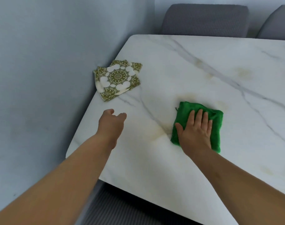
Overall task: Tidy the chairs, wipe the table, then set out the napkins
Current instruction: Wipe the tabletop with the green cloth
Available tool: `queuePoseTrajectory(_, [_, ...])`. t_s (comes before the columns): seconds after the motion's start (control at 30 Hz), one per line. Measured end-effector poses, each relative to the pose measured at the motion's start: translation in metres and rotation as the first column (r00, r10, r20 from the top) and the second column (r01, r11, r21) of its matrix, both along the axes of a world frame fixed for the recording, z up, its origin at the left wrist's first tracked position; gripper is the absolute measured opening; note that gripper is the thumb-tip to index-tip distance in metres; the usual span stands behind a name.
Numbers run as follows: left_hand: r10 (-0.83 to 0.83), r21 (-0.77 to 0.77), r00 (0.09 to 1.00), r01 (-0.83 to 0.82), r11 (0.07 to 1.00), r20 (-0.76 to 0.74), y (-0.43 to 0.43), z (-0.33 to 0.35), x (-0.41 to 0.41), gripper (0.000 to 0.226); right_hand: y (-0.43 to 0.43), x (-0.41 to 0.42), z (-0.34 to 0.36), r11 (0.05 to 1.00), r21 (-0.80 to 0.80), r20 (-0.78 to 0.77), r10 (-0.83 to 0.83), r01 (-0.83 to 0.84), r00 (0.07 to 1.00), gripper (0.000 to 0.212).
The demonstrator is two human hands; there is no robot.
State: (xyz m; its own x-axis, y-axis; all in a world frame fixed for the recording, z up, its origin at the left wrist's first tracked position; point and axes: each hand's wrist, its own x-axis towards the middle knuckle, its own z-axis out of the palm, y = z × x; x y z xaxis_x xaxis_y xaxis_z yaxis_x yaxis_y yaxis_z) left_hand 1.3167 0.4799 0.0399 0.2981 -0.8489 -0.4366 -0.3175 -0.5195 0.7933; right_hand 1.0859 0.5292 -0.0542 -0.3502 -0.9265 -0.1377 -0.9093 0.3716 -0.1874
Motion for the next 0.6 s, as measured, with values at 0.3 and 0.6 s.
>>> queuePoseTrajectory(0.3, [0.166,-0.083,0.983,-0.159,0.984,0.076,-0.114,-0.034,0.041,0.054,-0.074,0.014,-0.006,0.986,-0.024,-0.079,0.162,-0.165,0.984,0.082])
queuePoseTrajectory(0.6, [0.291,-0.126,0.947,-0.275,0.953,0.137,-0.181,-0.053,0.046,0.059,-0.12,0.024,-0.007,0.981,-0.041,-0.111,0.186,-0.192,0.976,0.08])
